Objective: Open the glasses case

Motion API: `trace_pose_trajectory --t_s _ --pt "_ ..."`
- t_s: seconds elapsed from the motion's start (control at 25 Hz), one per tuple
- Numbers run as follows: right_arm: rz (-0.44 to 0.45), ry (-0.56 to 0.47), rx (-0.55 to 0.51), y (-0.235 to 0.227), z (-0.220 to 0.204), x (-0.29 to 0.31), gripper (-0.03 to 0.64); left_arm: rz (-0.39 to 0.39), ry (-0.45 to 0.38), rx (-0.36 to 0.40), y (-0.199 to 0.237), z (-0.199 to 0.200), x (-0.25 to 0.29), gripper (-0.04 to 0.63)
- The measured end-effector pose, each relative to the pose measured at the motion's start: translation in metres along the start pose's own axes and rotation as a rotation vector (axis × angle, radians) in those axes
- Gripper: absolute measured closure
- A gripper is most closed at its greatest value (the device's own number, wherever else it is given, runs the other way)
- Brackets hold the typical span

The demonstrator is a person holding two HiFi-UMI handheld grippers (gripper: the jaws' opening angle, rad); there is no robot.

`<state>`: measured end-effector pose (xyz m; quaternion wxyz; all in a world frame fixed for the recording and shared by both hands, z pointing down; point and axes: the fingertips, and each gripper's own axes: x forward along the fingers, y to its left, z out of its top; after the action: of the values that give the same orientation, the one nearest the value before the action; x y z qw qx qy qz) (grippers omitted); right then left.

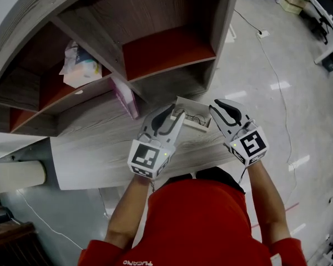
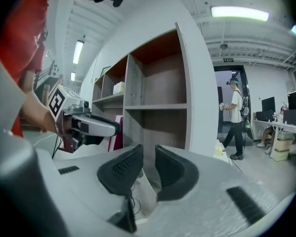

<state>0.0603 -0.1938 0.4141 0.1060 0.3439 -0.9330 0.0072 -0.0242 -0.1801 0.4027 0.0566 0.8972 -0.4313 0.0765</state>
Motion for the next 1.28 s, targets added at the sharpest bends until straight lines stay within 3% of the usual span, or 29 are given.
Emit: trace_pose_trajectory --t_s 0.16,0.52,0.8,1.28 --pt "-0.007 -0.084 0.004 0.009 0.034 -0.011 0.551 0.006 -0.116 -0.004 -0.008 0.042 -0.011 0.523" --pt "-0.025 -0.217 0.003 0.026 0.083 -0.030 0.597 0.028 -0.267 0.010 -0.016 0.092 -0.030 0.571" --pt "-0.051 -0.275 0.002 0.033 0.101 -0.038 0.611 0.015 -0.272 0.011 -0.021 0.093 -0.037 0.580" --pt "-0.071 -0.286 0.000 0.032 0.105 -0.042 0.612 0.001 -0.276 0.031 -0.028 0.094 -0.038 0.586"
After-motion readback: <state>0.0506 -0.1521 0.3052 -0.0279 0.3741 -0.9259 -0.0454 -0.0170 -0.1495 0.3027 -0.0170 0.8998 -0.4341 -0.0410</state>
